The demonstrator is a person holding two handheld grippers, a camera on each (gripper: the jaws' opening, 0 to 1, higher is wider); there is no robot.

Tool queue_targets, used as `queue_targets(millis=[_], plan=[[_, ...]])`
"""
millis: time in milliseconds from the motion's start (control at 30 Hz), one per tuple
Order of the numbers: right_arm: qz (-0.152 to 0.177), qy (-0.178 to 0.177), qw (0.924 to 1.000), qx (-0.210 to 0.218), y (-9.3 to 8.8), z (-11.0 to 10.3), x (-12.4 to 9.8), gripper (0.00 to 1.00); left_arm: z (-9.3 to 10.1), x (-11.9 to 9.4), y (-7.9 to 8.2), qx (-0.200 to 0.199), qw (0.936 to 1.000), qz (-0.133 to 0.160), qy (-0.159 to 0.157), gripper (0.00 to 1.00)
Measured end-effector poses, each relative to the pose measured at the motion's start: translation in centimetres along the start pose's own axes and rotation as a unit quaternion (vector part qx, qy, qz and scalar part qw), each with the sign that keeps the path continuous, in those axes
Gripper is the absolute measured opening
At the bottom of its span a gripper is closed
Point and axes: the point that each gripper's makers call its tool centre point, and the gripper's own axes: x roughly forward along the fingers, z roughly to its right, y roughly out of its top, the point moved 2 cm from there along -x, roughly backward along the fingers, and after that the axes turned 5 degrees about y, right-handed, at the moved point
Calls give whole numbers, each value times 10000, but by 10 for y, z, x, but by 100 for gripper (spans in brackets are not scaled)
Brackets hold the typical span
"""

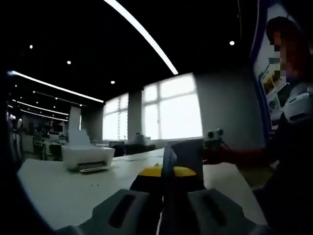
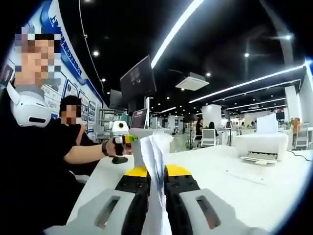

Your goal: Organize the stack of printing papers by aligning and flattening the scattered papers on the table

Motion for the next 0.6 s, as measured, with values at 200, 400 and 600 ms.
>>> queue_targets(millis=[200,400,600], plan=[[-71,-55,10000,-23,-3,2,-2,7,1,1,-5,34,9999,-100,11,10],[41,-65,10000,14,3,2,-7,7,3,4,-6,66,9999,-115,-29,8],[52,-20,10000,58,2,0,-10,0,5,5,-6,62,9999,-107,-45,7]])
